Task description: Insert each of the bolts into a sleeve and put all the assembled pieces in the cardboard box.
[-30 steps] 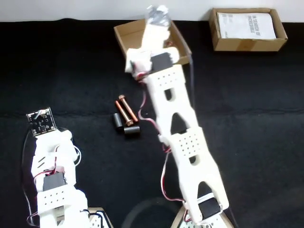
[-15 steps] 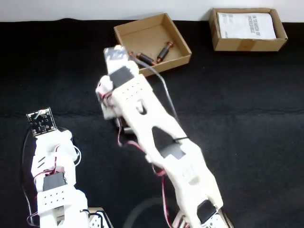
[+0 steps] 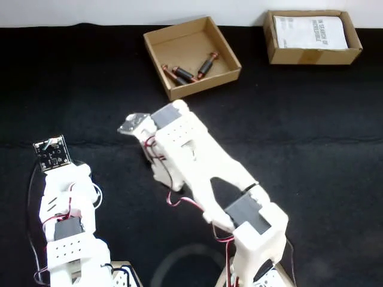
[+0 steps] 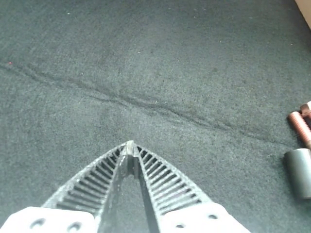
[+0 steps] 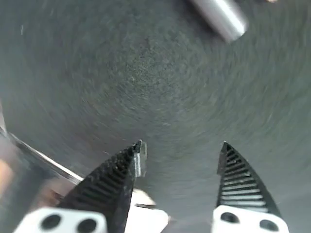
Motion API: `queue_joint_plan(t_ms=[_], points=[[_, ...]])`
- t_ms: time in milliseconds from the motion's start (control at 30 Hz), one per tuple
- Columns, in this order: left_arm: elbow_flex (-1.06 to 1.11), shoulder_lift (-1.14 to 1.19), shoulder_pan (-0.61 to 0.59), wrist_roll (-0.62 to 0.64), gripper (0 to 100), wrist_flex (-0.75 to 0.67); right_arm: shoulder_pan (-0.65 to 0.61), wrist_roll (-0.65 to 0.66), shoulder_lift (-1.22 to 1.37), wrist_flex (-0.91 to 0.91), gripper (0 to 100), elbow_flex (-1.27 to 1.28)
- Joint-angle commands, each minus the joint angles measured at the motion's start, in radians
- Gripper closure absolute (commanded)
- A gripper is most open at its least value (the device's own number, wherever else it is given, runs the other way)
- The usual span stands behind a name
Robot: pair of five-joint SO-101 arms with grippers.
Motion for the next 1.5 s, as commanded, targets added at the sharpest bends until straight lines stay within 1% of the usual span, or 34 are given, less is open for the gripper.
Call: queue_joint_plan(t_ms=[0, 67, 100, 200, 467, 567, 733, 1033, 1267, 1333, 1467], points=[[0.022, -0.004, -0.012, 0.008, 99, 0.005, 0.030, 0.301, -0.068, -0.030, 77.5, 0.005], [0.022, -0.004, -0.012, 0.008, 99, 0.005, 0.036, 0.425, -0.067, -0.074, 77.5, 0.010], [0.022, -0.004, -0.012, 0.008, 99, 0.005, 0.039, 0.460, -0.067, -0.091, 77.5, 0.005], [0.022, -0.004, -0.012, 0.008, 99, 0.005, 0.044, 0.502, -0.067, -0.151, 77.5, 0.002], [0.022, -0.007, -0.012, 0.008, 99, 0.005, 0.038, 0.500, -0.050, -0.314, 77.5, 0.012], [0.022, -0.013, -0.012, 0.008, 99, 0.028, 0.038, 0.499, 0.007, -0.338, 77.5, 0.012], [0.022, -0.015, -0.012, 0.008, 99, 0.028, 0.036, 0.497, 0.107, -0.369, 77.5, 0.002], [0.022, -0.015, -0.012, 0.008, 99, 0.028, -0.010, 0.497, 0.191, -0.476, 77.5, 0.001], [0.022, -0.015, -0.012, 0.008, 99, 0.028, -0.044, 0.496, 0.262, -0.496, 77.6, -0.035], [0.022, -0.015, -0.012, 0.008, 99, 0.029, -0.045, 0.477, 0.291, -0.496, 80.4, -0.081], [0.022, -0.015, -0.012, 0.008, 99, 0.029, -0.045, 0.434, 0.371, -0.496, 94.0, -0.197]])
